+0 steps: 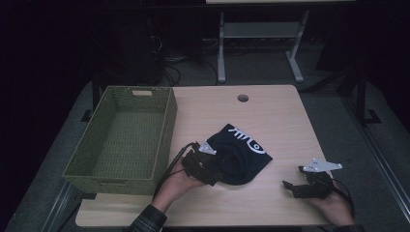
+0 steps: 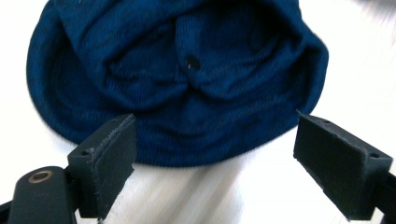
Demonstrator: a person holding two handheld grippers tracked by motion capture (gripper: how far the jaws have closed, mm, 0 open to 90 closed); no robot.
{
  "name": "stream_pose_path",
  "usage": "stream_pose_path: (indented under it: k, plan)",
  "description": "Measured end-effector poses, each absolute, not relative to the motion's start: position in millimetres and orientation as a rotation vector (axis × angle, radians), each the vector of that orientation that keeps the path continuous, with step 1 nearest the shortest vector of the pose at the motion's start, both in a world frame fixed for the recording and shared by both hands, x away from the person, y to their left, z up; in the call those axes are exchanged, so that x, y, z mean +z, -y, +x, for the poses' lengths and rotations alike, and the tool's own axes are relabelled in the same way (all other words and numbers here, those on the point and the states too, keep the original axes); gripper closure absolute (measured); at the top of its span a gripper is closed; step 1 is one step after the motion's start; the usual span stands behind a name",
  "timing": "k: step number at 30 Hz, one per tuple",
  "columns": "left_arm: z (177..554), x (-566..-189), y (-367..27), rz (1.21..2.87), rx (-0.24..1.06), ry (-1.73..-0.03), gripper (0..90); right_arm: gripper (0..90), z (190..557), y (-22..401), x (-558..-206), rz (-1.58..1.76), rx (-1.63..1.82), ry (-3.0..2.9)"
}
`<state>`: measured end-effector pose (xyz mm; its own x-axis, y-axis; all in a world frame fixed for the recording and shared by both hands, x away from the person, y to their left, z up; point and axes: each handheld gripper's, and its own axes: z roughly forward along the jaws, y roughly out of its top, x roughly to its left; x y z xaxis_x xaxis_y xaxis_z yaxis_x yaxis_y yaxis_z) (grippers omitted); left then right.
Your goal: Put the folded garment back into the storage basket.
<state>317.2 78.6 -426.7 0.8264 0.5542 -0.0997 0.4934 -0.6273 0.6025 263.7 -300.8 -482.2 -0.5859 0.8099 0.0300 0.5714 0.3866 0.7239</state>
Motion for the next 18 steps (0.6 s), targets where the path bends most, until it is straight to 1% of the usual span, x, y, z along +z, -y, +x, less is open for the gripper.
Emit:
stream_pose_path:
  k: [4,18]
  plan:
    - [321.8,-426.1,-71.8,2.369,0.109,-0.759,12.9,13.2,263.6,300.8,-482.2,1.206,1.016,-2.321]
    - [339.8,-426.8,-52.7,2.412,0.115,-0.744,13.8,13.2,263.4,300.6,-482.1,1.212,1.016,-2.322]
